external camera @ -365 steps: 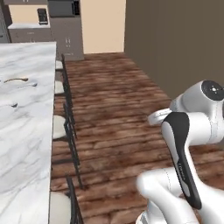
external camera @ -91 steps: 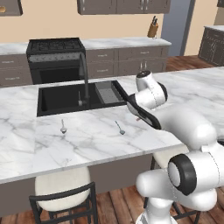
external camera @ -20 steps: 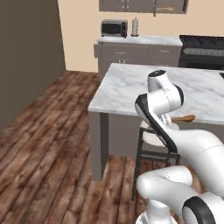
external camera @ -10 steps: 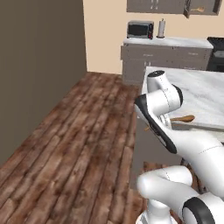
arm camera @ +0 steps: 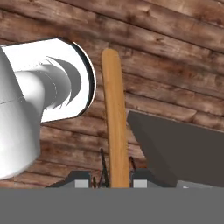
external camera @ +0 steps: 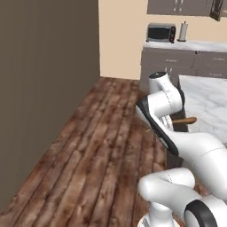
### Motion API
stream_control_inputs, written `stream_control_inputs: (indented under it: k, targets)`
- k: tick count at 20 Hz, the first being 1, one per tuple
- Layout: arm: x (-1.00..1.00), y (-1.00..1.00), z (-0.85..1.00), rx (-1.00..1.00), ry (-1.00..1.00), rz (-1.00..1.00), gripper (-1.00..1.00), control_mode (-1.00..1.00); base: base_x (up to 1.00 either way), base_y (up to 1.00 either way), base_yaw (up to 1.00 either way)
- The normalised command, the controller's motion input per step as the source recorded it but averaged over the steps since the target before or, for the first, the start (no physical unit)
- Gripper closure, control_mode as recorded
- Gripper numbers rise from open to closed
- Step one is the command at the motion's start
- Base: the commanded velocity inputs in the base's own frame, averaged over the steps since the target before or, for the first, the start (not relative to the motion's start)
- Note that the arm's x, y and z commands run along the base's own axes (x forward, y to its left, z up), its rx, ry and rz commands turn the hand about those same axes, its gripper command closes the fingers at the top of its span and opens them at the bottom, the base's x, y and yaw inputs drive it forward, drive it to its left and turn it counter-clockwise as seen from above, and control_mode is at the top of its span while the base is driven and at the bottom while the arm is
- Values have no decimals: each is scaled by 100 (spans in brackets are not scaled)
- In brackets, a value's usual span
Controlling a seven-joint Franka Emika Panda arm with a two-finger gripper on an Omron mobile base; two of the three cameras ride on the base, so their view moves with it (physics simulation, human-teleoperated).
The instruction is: Organize the utensils by type. Pick up the wooden spoons from the counter and place them in the open cabinet. Then pick up the metallic utensils from the counter and place them in the open drawer.
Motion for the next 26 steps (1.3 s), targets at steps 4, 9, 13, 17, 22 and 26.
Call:
stream_control_inputs:
  k: [4,9,13,17,22,26]
  targets:
    - [0,0,0,0,0,0,100,100,100,69,0]
    - [0,0,0,0,0,0,100,100,100,58,-7]
    - [0,0,0,0,0,0,100,100,97,37,-19]
    - [0,0,0,0,0,0,100,100,91,10,-17]
    - [0,0,0,0,0,0,100,100,90,-7,-21]
    - [0,0,0,0,0,0,100,100,96,-9,-14]
